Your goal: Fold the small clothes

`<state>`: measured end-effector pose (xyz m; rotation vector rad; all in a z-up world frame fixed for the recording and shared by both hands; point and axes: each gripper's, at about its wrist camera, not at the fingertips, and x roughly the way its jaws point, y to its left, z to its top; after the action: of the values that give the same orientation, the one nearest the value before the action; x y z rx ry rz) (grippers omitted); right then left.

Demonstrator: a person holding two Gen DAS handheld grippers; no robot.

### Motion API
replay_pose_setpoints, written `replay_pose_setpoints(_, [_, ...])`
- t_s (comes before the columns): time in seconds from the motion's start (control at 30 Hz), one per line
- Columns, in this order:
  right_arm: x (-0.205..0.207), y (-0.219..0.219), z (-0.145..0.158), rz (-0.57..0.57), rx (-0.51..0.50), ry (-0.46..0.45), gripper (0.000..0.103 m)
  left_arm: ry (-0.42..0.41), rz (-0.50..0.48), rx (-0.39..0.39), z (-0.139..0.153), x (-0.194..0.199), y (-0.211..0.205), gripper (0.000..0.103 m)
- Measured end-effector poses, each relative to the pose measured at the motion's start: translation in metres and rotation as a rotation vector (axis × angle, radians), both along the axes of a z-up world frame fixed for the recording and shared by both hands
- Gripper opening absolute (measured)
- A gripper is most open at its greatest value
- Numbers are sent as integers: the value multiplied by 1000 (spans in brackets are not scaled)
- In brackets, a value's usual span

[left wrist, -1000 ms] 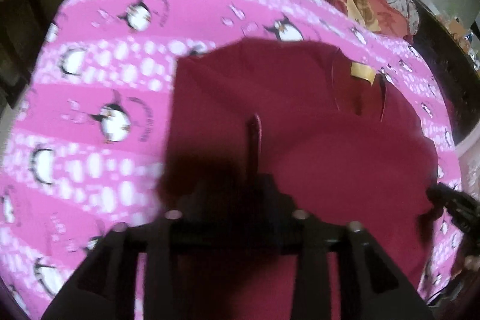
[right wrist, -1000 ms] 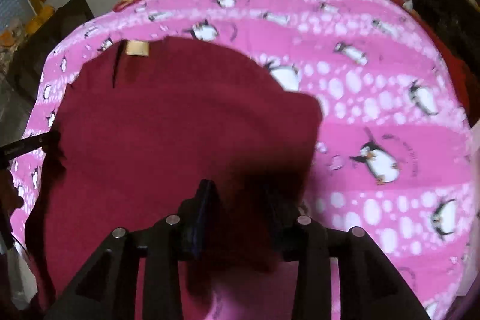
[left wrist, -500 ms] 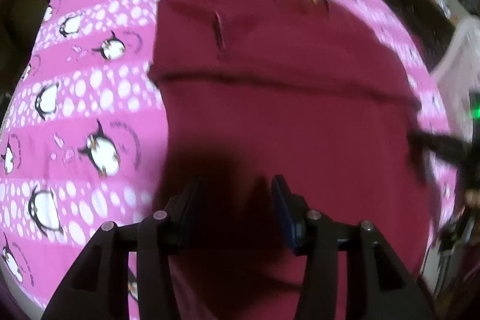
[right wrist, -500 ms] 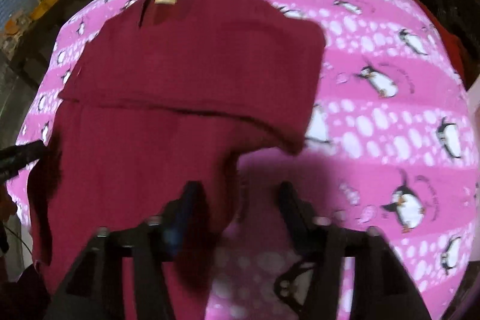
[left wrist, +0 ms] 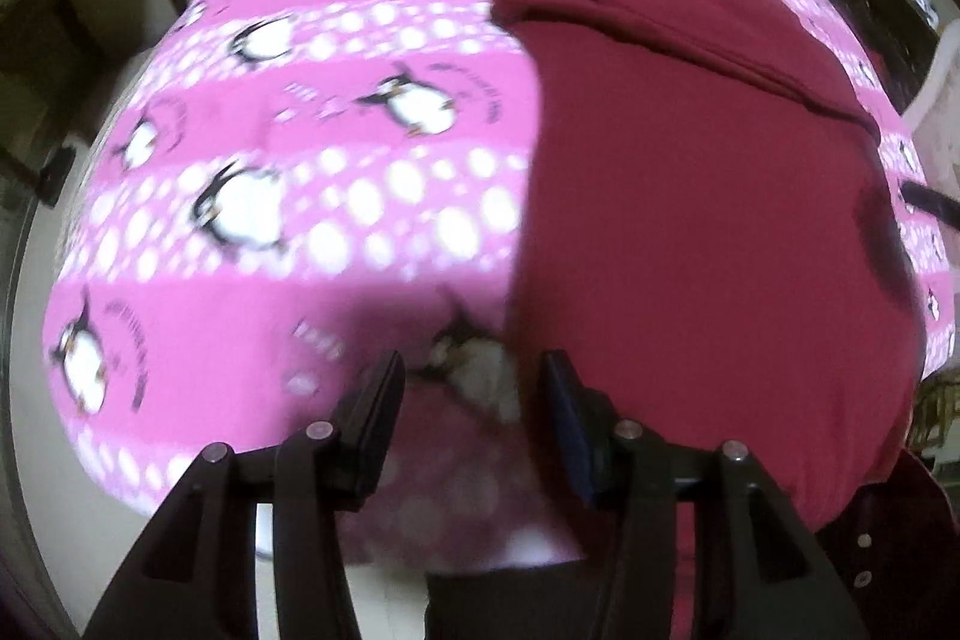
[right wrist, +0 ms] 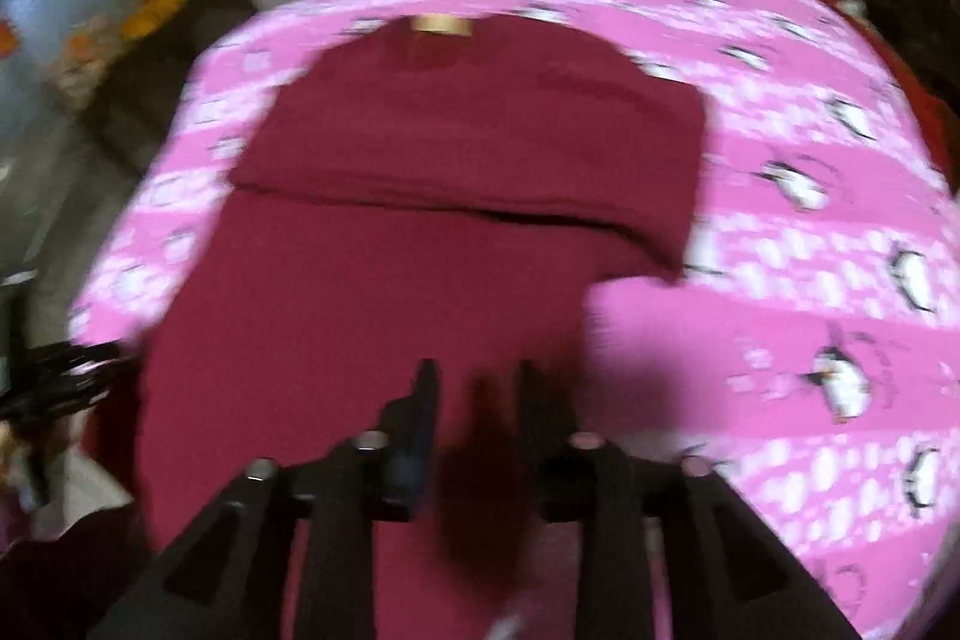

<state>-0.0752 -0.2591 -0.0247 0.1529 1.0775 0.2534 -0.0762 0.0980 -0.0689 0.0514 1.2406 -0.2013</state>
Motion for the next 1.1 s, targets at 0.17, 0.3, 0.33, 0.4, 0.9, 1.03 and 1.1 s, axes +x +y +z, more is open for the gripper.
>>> replay_pose_setpoints(0.17, [-16, 21, -6, 60, -25, 49, 57, -39, 35, -29, 12, -19, 11, 50])
replay_pose_setpoints(0.3, [-34, 8, -18, 32, -71, 99, 59, -87, 30, -17, 20, -32, 6, 58])
replay_pose_setpoints(0.33, [-40, 2, -21, 17, -84, 111, 60, -98, 28, -4, 21, -32, 3, 59])
replay_pose_setpoints(0.4, [-52, -9, -26, -15, -73, 131, 62, -110, 26, 7, 22, -34, -1, 59])
replay_pose_setpoints(0.9, [-119, -32, -44, -27, 23, 182, 71, -94, 21, -19, 14, -45, -10, 67])
replay_pose_setpoints(1.03, [-123, -25, -50, -27, 61, 194, 71, -54, 31, -56, 3, -48, -8, 68])
replay_pose_setpoints(1.1, [-127, -23, -53, -18, 96, 208, 71, -25, 28, -63, -4, -50, -9, 68])
